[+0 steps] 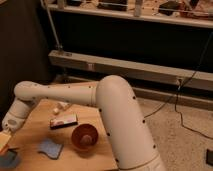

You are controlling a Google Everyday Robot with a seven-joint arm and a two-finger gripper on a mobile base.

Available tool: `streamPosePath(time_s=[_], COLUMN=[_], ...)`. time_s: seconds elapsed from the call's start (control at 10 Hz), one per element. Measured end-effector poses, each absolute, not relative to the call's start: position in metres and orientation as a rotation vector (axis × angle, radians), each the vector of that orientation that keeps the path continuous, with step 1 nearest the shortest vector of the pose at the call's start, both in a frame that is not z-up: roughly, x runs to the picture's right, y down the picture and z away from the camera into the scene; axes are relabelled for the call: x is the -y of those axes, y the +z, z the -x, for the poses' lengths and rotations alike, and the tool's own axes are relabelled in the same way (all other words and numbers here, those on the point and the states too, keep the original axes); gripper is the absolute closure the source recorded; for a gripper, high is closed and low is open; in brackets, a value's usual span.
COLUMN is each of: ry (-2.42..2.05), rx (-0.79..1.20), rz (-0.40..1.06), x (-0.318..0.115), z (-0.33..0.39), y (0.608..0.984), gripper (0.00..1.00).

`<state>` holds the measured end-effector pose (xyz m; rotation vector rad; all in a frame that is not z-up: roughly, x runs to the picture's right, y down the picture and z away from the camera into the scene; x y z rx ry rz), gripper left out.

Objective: Place the pepper in the ceramic cup

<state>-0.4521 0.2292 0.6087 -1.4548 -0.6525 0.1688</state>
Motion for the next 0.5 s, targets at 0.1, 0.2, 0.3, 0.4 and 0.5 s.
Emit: streamPosePath(time_s=[0.1, 0.2, 0.3, 0.4, 0.5], ry=[0.159, 0.145, 0.120, 0.106, 0.087], rx=[0.662, 0.671, 0.690, 0.701, 0.715], rz=[1.476, 1.497, 1.529, 1.550, 1.578], x=[-0.230, -0.230, -0.229, -0.228, -0.226], z=[0.454, 0.455, 0.460, 0.464, 0.468], y=[0.607, 0.606, 0.605, 0.604, 0.604], gripper=[1.00, 1.00, 1.00, 1.00, 1.00])
